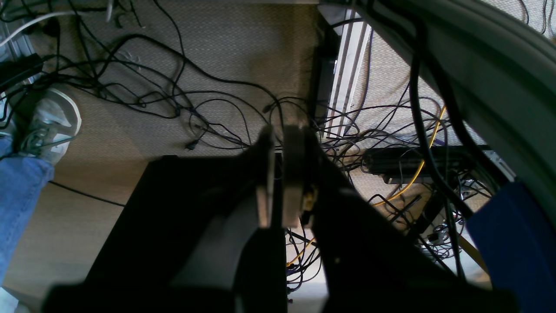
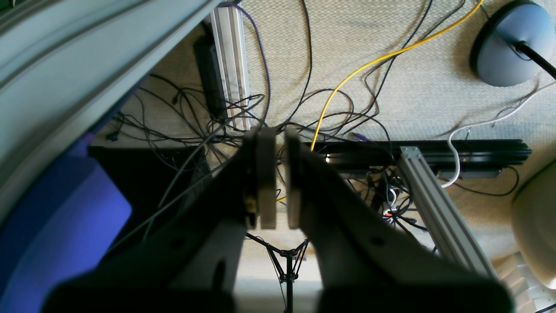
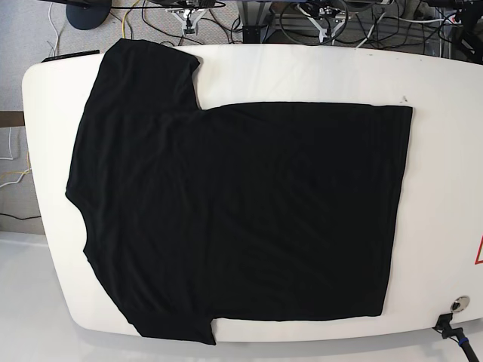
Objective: Fold the T-shirt properly
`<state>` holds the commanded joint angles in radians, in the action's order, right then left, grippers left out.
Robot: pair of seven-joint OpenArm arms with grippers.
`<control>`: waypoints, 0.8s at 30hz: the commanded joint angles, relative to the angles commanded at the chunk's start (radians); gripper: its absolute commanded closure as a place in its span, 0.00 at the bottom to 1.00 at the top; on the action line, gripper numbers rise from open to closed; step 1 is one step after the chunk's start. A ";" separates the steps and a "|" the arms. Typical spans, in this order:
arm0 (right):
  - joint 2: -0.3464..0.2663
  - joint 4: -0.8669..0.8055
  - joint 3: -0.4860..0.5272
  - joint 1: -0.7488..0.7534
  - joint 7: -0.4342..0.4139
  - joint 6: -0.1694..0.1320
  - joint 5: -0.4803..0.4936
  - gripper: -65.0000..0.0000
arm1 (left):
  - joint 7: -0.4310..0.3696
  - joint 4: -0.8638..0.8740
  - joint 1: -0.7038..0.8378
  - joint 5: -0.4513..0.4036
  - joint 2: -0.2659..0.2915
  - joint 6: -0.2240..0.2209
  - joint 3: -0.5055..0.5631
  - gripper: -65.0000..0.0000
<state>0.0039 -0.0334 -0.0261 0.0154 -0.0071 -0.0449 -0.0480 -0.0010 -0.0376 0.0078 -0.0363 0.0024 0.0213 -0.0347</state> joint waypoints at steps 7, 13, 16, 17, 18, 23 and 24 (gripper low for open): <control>-0.002 0.001 0.001 0.002 0.003 0.002 -0.005 0.96 | -0.007 0.007 -0.002 -0.004 0.000 -0.004 0.001 0.95; -0.002 0.001 0.002 0.005 0.003 0.001 -0.002 0.96 | -0.004 0.007 -0.001 -0.004 0.001 0.000 0.001 0.95; -0.003 -0.002 0.000 0.007 0.008 0.000 -0.001 0.96 | 0.000 0.003 0.001 0.000 -0.001 0.006 0.001 0.96; -0.003 0.000 0.000 0.006 0.006 -0.001 -0.004 0.96 | -0.001 0.006 -0.002 0.001 -0.001 0.006 0.001 0.96; -0.005 0.000 0.000 0.007 0.008 -0.001 -0.003 0.96 | 0.001 0.010 0.000 0.001 -0.004 0.008 0.000 0.95; -0.004 0.000 0.001 0.008 0.007 0.000 -0.003 0.96 | -0.004 0.004 0.001 -0.001 -0.008 0.008 0.003 0.95; -0.005 0.001 0.004 0.010 0.007 0.000 -0.002 0.96 | -0.004 0.008 -0.001 -0.002 -0.009 0.006 0.003 0.95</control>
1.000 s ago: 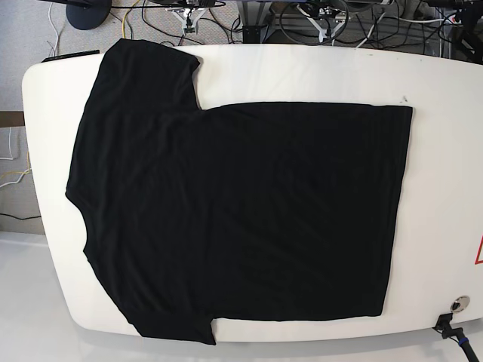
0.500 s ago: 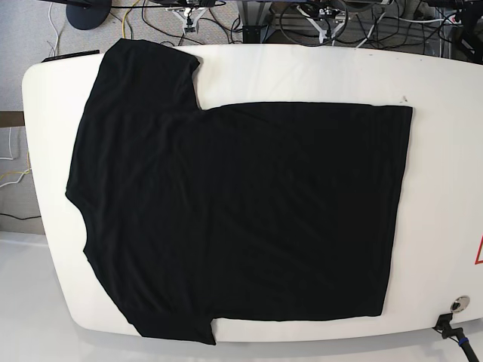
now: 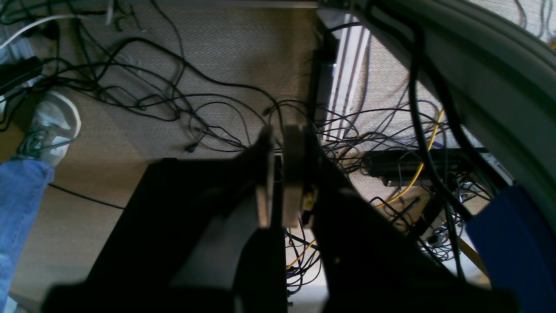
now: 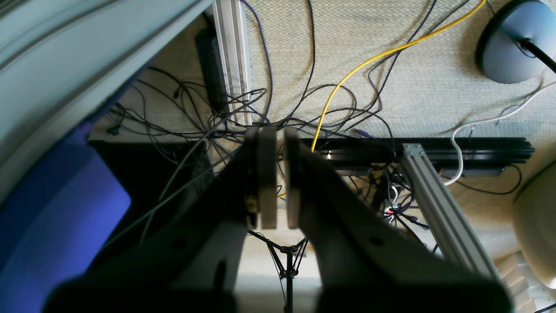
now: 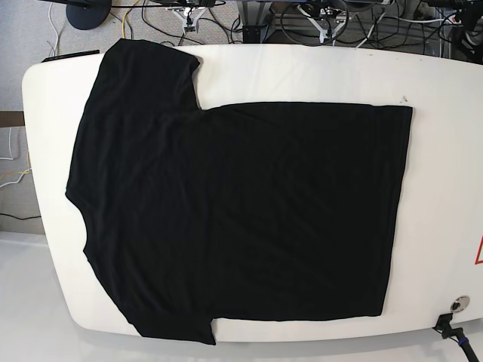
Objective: Fold the T-shirt properly
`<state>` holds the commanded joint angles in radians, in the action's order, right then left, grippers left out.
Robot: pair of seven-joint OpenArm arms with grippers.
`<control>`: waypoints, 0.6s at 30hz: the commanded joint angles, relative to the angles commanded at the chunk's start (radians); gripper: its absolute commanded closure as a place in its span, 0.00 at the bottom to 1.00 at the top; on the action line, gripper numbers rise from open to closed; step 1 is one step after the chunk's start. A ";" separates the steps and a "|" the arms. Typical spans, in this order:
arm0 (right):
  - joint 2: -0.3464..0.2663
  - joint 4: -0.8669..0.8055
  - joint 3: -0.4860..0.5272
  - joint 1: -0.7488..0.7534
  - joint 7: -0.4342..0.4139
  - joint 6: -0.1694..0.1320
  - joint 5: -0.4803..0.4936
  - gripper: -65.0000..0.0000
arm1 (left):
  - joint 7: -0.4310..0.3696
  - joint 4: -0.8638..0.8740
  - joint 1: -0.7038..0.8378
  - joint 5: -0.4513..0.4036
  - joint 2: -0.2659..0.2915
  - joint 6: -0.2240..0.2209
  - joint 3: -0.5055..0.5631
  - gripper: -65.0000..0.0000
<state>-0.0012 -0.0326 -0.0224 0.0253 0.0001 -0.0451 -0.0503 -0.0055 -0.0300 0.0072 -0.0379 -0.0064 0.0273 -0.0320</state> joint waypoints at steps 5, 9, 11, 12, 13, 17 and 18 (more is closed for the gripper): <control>-0.003 -0.006 0.000 0.011 0.000 -0.002 0.015 0.96 | -0.020 -0.002 0.008 -0.006 -0.002 0.004 0.002 0.97; 0.004 -0.008 -0.001 0.001 -0.001 -0.007 -0.002 0.97 | -0.003 -0.010 0.016 -0.001 0.007 0.002 -0.001 0.97; 0.004 -0.009 0.000 0.003 0.001 -0.007 -0.002 0.97 | -0.004 -0.013 0.024 -0.001 0.007 0.000 0.000 0.97; 0.004 -0.009 0.000 0.006 0.002 -0.007 -0.002 0.97 | -0.004 -0.018 0.029 -0.001 0.006 0.002 0.000 0.97; 0.002 -0.011 -0.002 0.008 0.004 -0.009 -0.006 0.97 | -0.002 -0.023 0.033 0.002 0.006 0.003 -0.001 0.97; -0.006 -0.022 -0.005 0.032 0.006 -0.005 -0.007 0.97 | 0.004 -0.066 0.072 0.001 -0.005 0.005 -0.003 0.96; -0.013 -0.036 -0.006 0.050 0.006 -0.010 -0.006 0.97 | 0.007 -0.089 0.092 0.007 -0.014 0.010 -0.005 0.96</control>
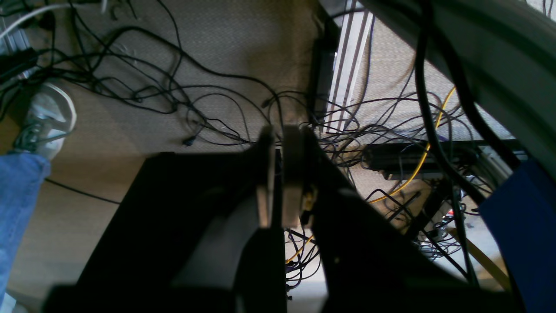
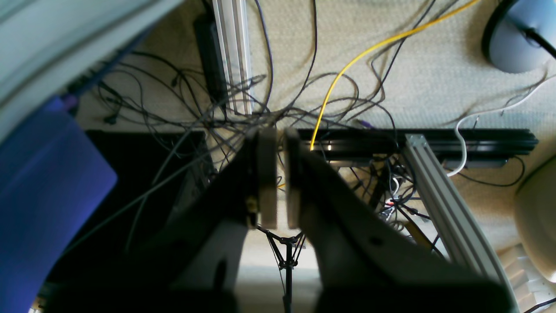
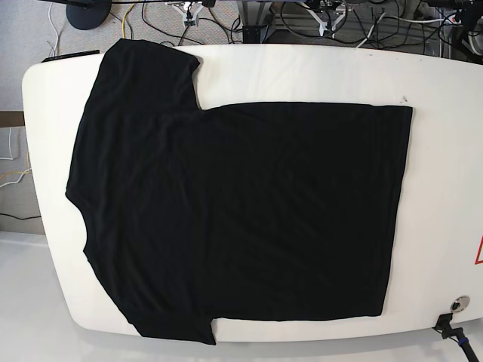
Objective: Fold the T-shirt properly
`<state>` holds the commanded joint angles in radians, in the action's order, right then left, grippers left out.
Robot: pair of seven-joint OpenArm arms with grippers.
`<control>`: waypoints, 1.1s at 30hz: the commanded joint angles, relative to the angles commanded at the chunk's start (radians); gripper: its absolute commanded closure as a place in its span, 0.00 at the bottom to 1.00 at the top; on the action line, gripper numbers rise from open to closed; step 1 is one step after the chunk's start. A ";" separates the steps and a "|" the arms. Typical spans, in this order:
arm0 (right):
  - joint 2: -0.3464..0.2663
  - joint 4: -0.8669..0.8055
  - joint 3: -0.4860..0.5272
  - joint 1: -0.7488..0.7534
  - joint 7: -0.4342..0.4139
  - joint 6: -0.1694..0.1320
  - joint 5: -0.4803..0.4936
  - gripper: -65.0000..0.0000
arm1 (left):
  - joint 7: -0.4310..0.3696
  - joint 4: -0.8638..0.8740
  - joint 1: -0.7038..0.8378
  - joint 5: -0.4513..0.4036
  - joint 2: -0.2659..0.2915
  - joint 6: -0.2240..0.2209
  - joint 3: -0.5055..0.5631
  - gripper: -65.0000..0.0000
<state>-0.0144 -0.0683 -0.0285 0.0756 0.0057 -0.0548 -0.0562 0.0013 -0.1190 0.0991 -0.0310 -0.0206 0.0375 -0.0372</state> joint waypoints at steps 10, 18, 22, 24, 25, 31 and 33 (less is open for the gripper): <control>-0.083 -0.298 0.003 0.257 0.034 -0.036 -0.005 0.97 | 0.031 -0.333 0.268 0.093 -0.080 0.027 -0.016 0.96; -0.119 -0.555 0.003 0.411 0.030 -0.031 0.013 0.97 | 0.070 -0.587 0.475 0.165 -0.111 0.057 -0.027 0.98; -0.142 -0.779 0.005 0.566 0.032 -0.021 0.020 0.97 | 0.060 -0.753 0.608 0.151 -0.161 0.055 -0.030 0.97; -0.152 -0.881 0.006 0.631 0.033 -0.015 0.019 0.97 | 0.052 -0.853 0.670 0.149 -0.180 0.052 -0.030 0.97; -0.158 -0.927 0.007 0.665 0.032 -0.011 0.022 0.97 | 0.046 -0.903 0.702 0.147 -0.189 0.053 -0.032 0.97; -0.173 -1.193 0.008 0.824 0.051 -0.007 0.029 0.97 | 0.065 -1.205 0.861 0.149 -0.201 0.051 -0.086 0.98; -0.175 -1.268 -0.004 0.863 0.056 -0.005 0.031 0.96 | 0.072 -1.304 0.904 0.148 -0.197 0.053 -0.115 0.99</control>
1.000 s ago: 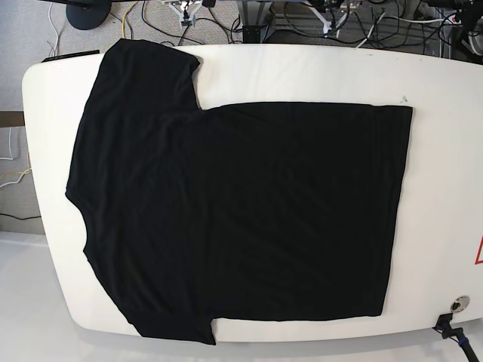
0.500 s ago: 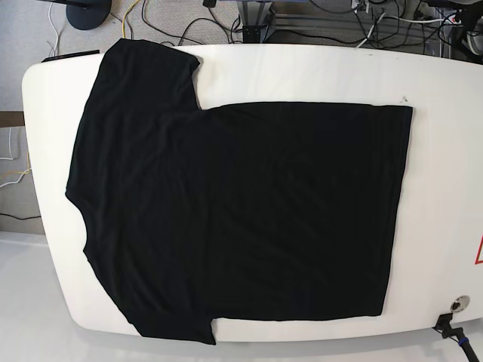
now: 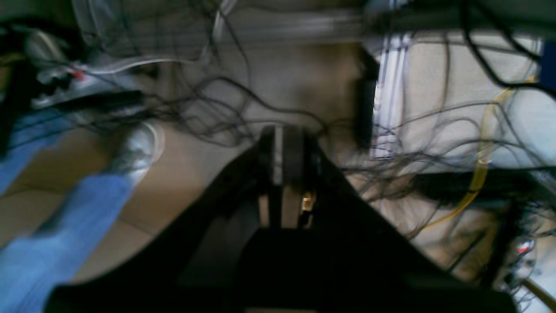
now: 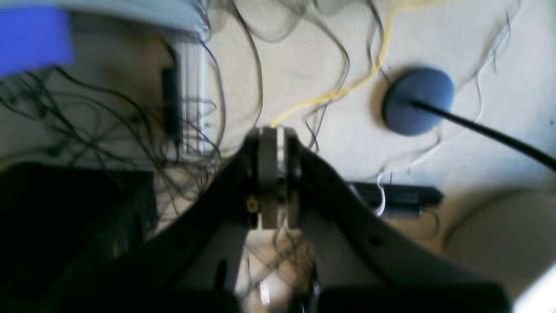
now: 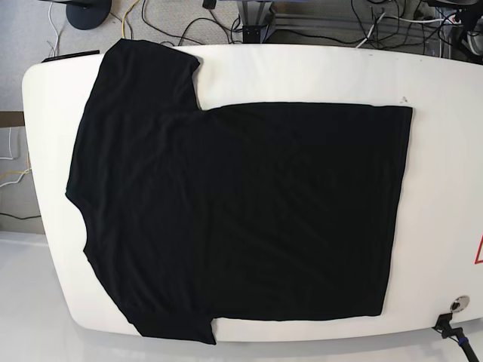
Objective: Fold the T-shirt properly
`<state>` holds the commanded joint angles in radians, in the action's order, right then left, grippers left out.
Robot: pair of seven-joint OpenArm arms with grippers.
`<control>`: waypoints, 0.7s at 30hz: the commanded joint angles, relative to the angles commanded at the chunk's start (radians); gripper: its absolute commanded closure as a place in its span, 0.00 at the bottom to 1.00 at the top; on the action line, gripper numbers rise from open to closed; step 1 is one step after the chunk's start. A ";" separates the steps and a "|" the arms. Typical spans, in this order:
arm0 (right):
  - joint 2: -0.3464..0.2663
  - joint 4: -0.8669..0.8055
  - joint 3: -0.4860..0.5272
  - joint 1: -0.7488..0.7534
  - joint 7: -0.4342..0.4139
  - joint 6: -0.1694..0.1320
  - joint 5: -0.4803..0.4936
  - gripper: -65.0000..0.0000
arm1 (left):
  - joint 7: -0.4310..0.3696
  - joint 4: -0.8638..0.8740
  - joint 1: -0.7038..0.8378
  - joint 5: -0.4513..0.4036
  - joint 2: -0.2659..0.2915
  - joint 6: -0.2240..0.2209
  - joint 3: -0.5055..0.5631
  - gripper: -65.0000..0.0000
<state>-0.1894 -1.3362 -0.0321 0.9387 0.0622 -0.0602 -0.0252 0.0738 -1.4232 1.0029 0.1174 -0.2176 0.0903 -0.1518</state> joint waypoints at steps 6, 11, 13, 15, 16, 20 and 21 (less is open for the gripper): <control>0.004 -0.182 -0.116 0.047 0.015 -0.005 0.004 0.95 | 0.031 -0.259 0.081 0.001 0.018 0.002 -0.093 1.00; 0.006 -0.365 -0.227 0.045 0.067 -0.019 0.107 0.93 | 0.119 -0.411 0.087 0.019 0.028 0.005 -0.139 1.00; 0.002 -0.446 -0.262 0.041 0.099 -0.023 0.177 0.92 | 0.136 -0.461 0.085 0.031 0.026 0.010 -0.148 1.00; 0.004 -0.397 -0.242 0.031 0.111 -0.012 0.125 0.95 | 0.141 -0.456 0.076 0.031 0.024 0.022 -0.148 1.00; 0.001 -0.431 -0.251 0.035 0.122 -0.010 0.124 0.95 | 0.145 -0.481 0.081 0.028 0.024 0.019 -0.157 1.00; -0.020 -0.510 -0.292 0.008 0.184 -0.013 0.138 0.95 | 0.183 -0.549 0.057 0.040 0.021 0.021 -0.180 1.00; -0.028 -0.523 -0.301 -0.004 0.208 -0.014 0.147 0.95 | 0.194 -0.570 0.047 0.040 0.022 0.022 -0.182 1.00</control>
<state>-0.2176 -1.8589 -0.3330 0.9344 0.2697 -0.0738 0.1218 0.2680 -1.9937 1.0495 0.1578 -0.1960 0.1120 -0.3342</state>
